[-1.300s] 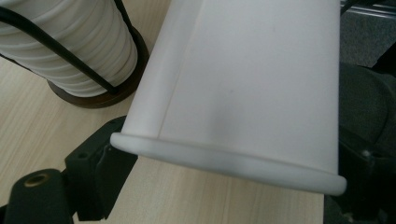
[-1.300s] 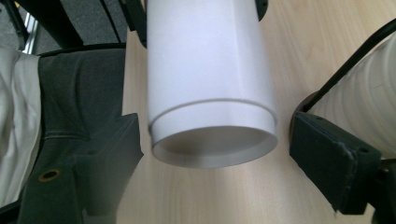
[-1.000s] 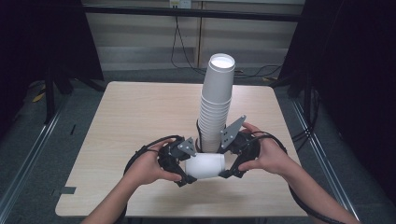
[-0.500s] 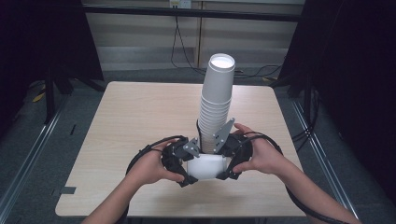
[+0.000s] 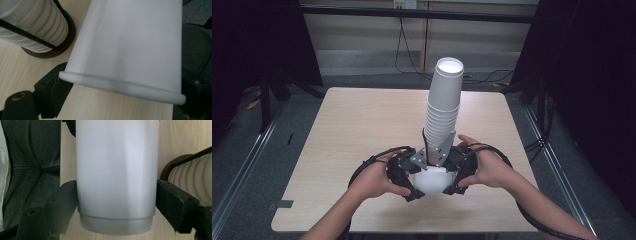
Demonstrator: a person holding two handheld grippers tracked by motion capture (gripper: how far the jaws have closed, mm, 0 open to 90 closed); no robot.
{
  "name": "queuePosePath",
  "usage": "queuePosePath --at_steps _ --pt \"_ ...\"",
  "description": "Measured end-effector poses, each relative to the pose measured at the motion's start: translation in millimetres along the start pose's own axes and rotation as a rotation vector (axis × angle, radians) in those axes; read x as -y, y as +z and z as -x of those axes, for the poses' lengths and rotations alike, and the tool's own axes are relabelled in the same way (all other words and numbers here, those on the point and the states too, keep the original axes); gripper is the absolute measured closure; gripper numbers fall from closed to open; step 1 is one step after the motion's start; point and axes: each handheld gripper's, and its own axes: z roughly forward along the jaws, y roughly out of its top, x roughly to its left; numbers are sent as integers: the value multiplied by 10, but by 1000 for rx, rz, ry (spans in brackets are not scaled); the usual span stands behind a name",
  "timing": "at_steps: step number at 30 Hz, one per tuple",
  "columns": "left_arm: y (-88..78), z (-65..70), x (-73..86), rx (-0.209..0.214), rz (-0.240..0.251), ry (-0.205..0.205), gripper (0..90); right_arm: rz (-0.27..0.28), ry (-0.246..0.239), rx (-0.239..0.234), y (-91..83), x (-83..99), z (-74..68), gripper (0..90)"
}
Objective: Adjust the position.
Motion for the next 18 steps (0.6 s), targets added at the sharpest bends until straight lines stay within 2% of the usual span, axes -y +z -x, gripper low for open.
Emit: queuePosePath --at_steps 2,3,5,7,8,11,15,17,18 --pt "-6 -4 -5 1 -11 12 122 -6 14 -5 1 -9 -7 202" --pt "7 11 -4 -1 8 -8 122 -10 16 -4 7 -14 -8 203" --pt "13 13 -11 -1 6 0 122 -19 9 -7 28 -29 -6 208" --pt "13 12 -15 -2 2 11 122 -31 22 -11 51 -44 -15 211" --pt "21 24 -12 -2 -2 9 122 -34 11 -15 77 -44 -11 219" --pt "23 27 -4 -5 -7 21 121 -28 14 -16 100 -41 -4 222" --pt "34 46 17 -3 -6 2 120 -30 45 -38 129 -36 -8 228" --pt "23 29 16 -5 -23 38 120 -24 42 -36 142 -31 -2 228" --pt "33 42 18 -5 -8 22 119 -22 47 -38 149 -29 -1 231"
